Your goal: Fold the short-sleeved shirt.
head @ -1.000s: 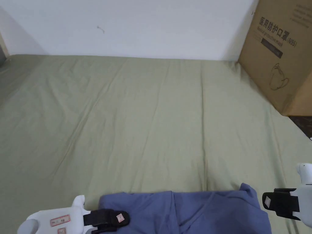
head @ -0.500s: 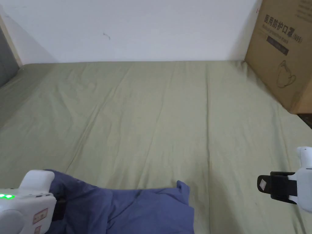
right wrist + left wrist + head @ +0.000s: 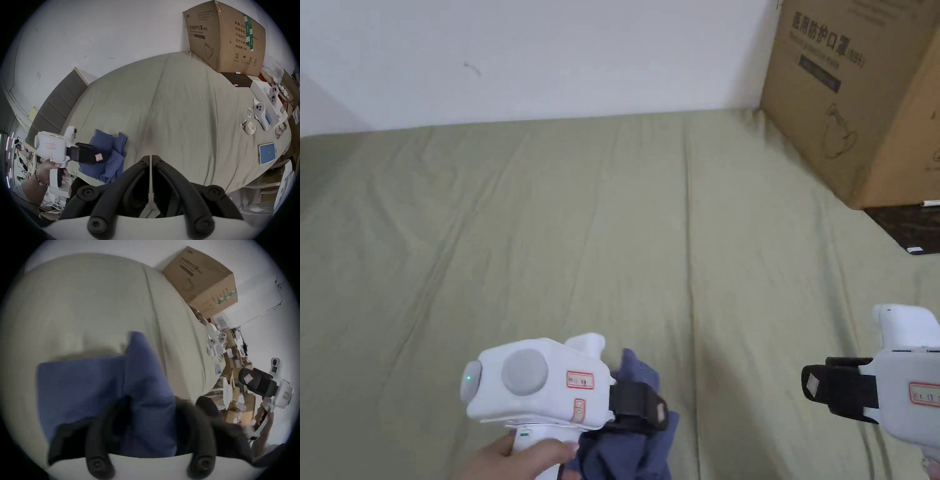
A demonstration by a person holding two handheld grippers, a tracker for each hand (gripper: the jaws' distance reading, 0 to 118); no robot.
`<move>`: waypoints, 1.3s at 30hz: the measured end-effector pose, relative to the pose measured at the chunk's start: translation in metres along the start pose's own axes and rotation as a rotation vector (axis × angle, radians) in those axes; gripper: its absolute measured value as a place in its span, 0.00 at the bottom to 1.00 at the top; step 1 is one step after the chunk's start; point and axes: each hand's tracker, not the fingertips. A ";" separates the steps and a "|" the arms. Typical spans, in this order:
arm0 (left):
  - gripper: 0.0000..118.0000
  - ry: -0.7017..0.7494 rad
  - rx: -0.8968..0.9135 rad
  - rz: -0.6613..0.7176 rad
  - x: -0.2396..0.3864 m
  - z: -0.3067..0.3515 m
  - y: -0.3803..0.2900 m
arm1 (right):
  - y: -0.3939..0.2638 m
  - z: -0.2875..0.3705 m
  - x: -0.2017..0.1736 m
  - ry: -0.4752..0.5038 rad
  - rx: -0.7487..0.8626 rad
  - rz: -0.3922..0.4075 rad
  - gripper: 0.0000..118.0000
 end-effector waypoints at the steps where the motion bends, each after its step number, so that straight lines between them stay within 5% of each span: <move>1: 0.81 -0.057 -0.014 0.022 0.002 -0.003 -0.001 | -0.001 0.000 0.001 0.002 -0.001 -0.006 0.02; 2: 0.98 -0.102 -0.018 0.048 0.003 -0.003 -0.001 | -0.002 -0.002 0.004 0.002 -0.002 -0.011 0.02; 9: 0.90 0.045 0.121 -0.021 -0.011 0.063 -0.001 | -0.001 -0.011 0.008 0.012 -0.011 -0.015 0.02; 11: 0.64 0.102 0.159 -0.058 -0.013 0.081 -0.004 | 0.000 -0.012 0.008 0.017 -0.005 -0.013 0.02; 13: 0.07 0.106 0.150 -0.068 -0.014 0.082 -0.010 | 0.001 -0.013 0.008 0.026 -0.001 -0.014 0.02; 14: 0.02 0.106 0.143 -0.072 -0.014 0.080 -0.010 | 0.001 -0.013 0.007 0.030 0.002 -0.014 0.02; 21: 0.02 -0.011 -0.041 -0.072 -0.002 0.010 -0.011 | 0.000 -0.011 0.015 0.026 0.004 -0.028 0.02; 25: 0.02 0.057 -0.188 -0.123 0.004 -0.046 -0.019 | -0.002 -0.008 0.022 0.006 0.002 -0.036 0.02; 28: 0.01 -0.048 -0.179 -0.055 0.012 -0.056 -0.024 | -0.002 -0.005 0.021 -0.025 0.008 -0.014 0.02; 33: 0.01 0.009 -0.161 -0.119 0.027 -0.050 -0.028 | -0.003 -0.002 0.021 0.002 0.009 -0.037 0.02; 39: 0.01 -0.113 0.124 -0.063 0.014 0.028 -0.042 | -0.001 0.004 0.018 0.075 0.043 -0.035 0.02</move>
